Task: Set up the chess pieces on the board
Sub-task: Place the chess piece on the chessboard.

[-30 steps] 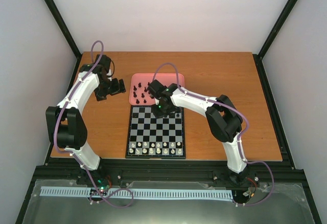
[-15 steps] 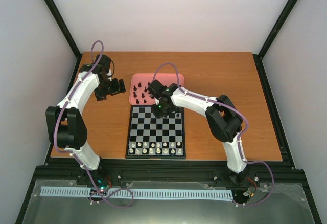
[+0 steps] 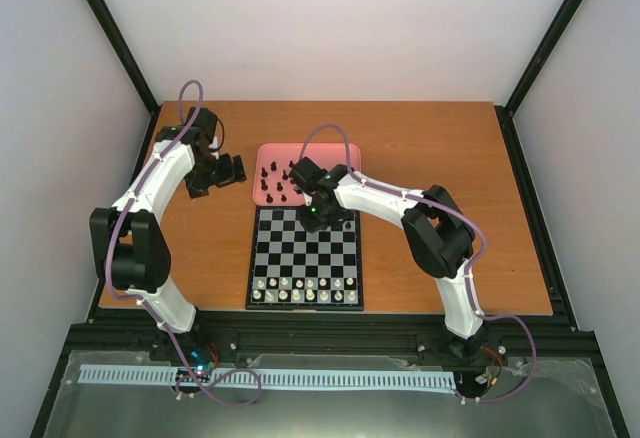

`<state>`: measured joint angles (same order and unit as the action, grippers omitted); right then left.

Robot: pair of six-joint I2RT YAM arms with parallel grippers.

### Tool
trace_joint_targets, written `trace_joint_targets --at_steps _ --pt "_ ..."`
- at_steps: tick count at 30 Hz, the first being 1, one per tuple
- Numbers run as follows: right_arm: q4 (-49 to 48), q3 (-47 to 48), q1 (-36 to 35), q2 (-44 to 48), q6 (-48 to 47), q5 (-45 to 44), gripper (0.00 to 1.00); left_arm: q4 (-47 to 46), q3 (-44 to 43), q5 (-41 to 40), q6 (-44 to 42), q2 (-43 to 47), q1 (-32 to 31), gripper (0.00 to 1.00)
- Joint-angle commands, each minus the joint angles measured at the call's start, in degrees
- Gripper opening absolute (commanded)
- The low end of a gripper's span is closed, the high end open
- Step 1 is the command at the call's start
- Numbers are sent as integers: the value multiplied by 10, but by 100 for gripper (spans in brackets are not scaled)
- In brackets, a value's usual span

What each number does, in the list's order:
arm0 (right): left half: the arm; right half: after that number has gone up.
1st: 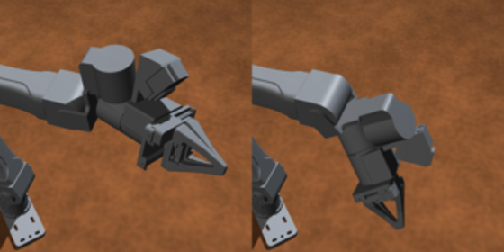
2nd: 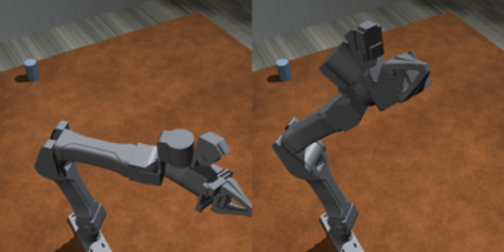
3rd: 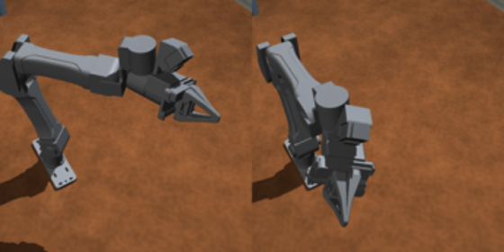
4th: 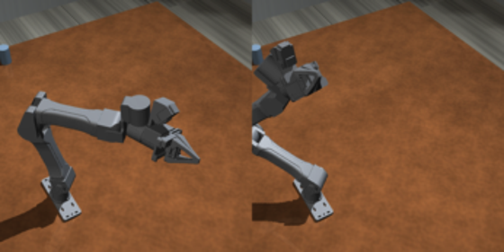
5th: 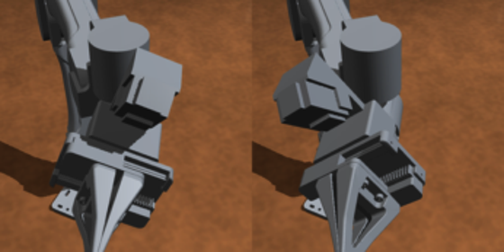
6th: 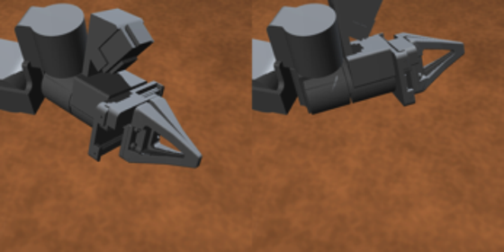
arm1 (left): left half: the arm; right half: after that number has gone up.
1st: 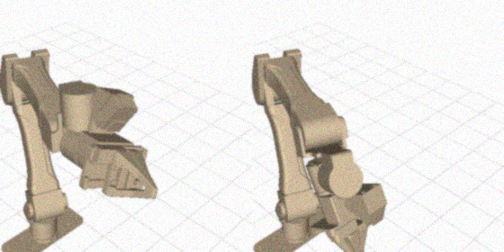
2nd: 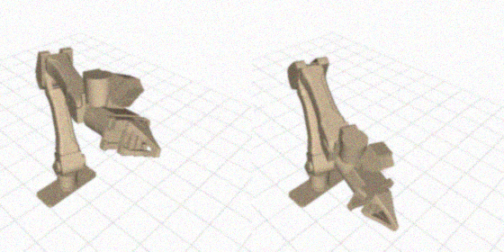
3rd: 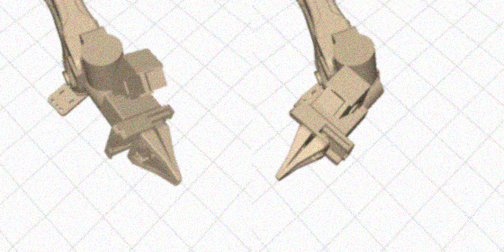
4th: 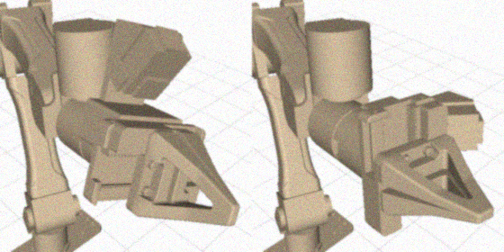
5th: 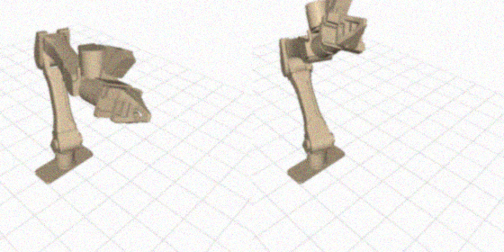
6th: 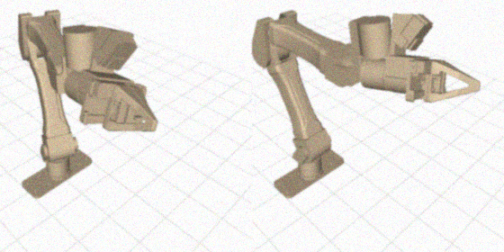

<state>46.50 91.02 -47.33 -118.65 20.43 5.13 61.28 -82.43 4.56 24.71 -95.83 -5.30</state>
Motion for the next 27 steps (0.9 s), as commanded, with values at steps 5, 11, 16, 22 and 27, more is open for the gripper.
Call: trace_joint_targets --at_steps 5,11,16,22,27 --pt "-7 8 1 -4 2 -1 18 -7 2 4 6 15 -1 100" --pt "-13 -6 -2 28 -5 8 30 -8 3 4 7 16 -1 100" --pt "0 -4 -2 46 -5 11 32 -8 2 6 8 15 -1 100" --pt "6 -16 -11 61 -7 27 9 -8 2 6 7 17 -1 100" --pt "2 -32 -14 56 -4 38 3 -8 4 6 7 16 -1 100"
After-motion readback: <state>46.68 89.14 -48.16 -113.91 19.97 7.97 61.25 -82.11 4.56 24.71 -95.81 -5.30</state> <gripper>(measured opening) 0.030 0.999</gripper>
